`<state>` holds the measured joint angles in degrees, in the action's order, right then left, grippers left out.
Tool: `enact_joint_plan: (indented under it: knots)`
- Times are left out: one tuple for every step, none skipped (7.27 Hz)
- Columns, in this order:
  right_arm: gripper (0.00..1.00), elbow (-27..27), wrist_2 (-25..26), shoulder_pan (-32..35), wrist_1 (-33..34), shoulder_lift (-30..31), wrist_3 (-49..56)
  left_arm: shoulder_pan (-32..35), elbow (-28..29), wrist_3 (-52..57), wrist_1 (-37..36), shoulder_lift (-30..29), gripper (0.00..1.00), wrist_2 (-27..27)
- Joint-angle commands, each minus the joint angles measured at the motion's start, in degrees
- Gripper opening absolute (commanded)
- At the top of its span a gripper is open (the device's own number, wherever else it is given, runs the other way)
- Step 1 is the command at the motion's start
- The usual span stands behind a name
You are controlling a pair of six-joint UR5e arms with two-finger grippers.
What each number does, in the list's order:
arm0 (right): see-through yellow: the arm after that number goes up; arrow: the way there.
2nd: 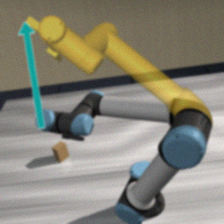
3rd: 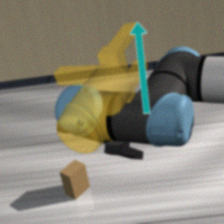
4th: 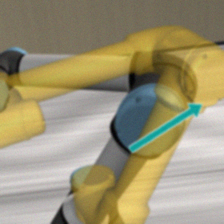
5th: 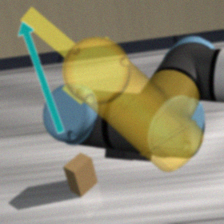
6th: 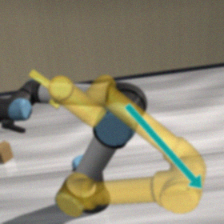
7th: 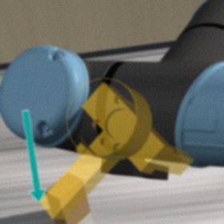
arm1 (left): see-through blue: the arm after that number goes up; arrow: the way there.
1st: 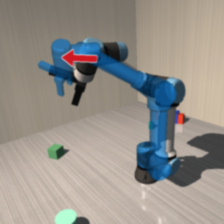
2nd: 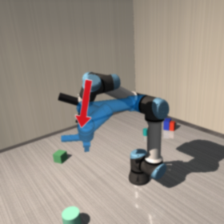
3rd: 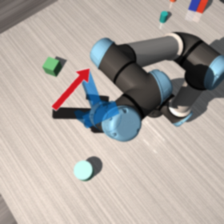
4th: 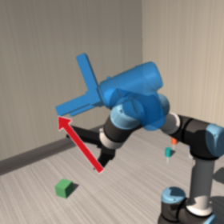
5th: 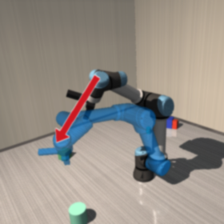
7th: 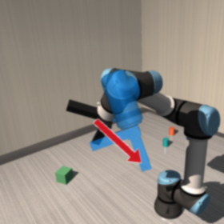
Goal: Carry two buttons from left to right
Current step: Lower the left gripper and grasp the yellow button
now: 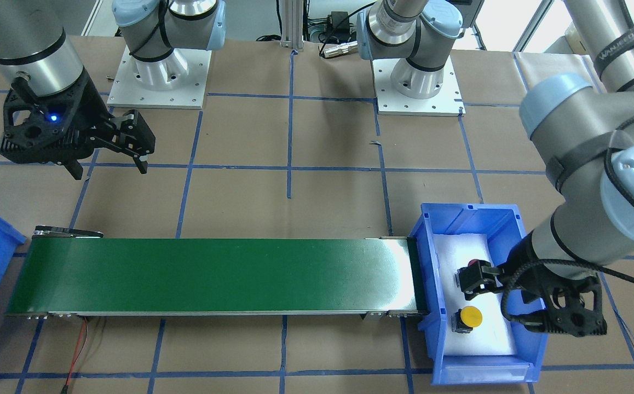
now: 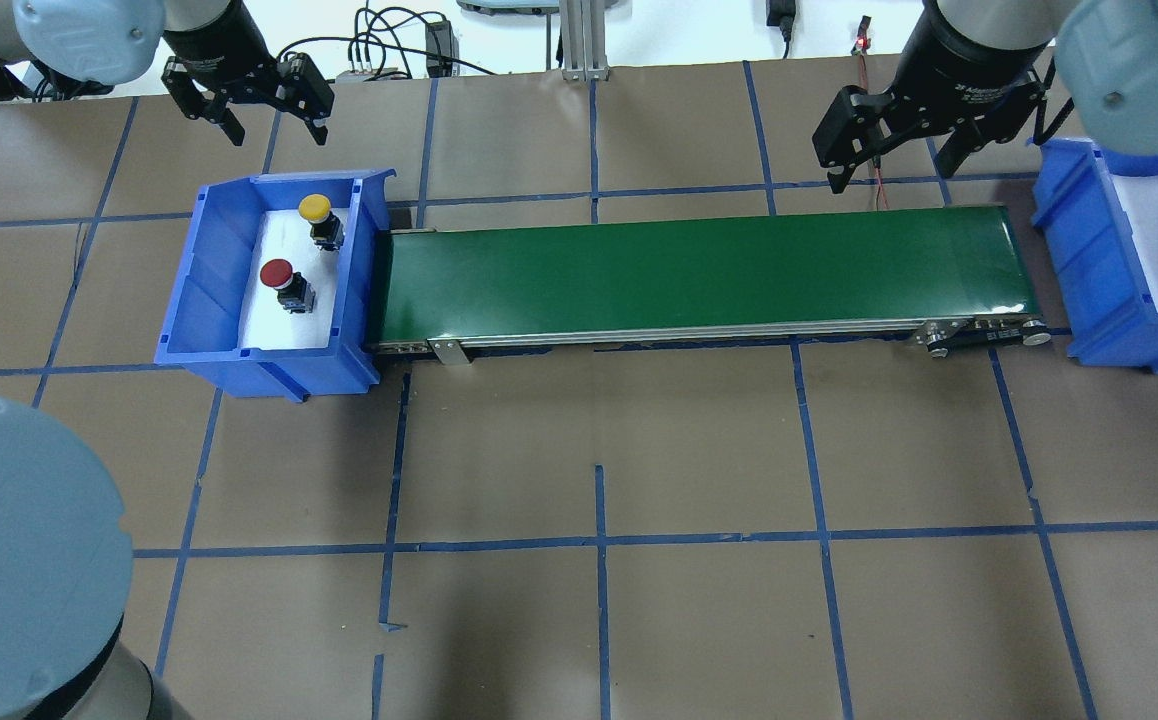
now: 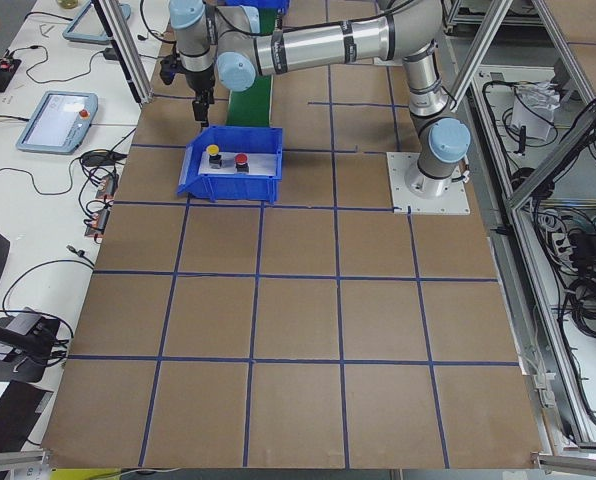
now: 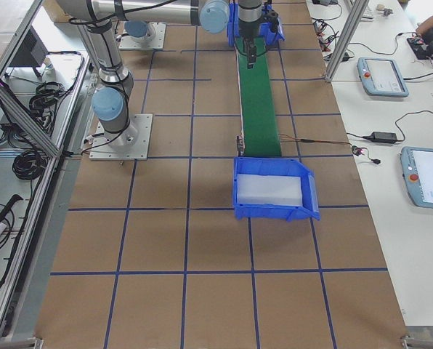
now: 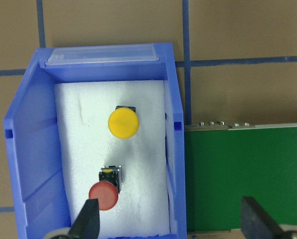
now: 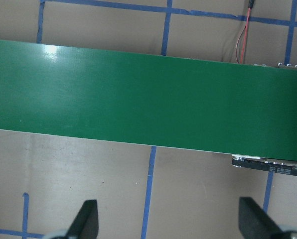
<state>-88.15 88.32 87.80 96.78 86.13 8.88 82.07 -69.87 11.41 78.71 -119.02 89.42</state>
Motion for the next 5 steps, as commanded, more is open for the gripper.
enact_joint_plan:
  knots:
    - [1.0,0.0,0.0,0.0,0.1,0.0,0.0,-0.9,-0.3,-1.8,-3.5,-4.5,0.98,0.4]
    - [1.0,0.0,0.0,0.0,0.1,0.0,0.0,-1.2,-0.2,-7.8,-7.7,-5.6,0.99,-0.4]
    - [1.0,0.0,0.0,0.0,0.1,0.0,0.0,-0.6,-0.5,-7.9,-8.5,-7.8,1.0,0.0]
    - [1.0,0.0,0.0,0.0,0.1,0.0,0.1,-0.8,-1.0,-6.3,-8.5,-8.2,1.0,-0.2]
    - [1.0,0.0,0.0,0.0,0.1,0.0,0.5,-0.9,-2.3,-3.5,-8.5,-8.2,1.0,0.1]
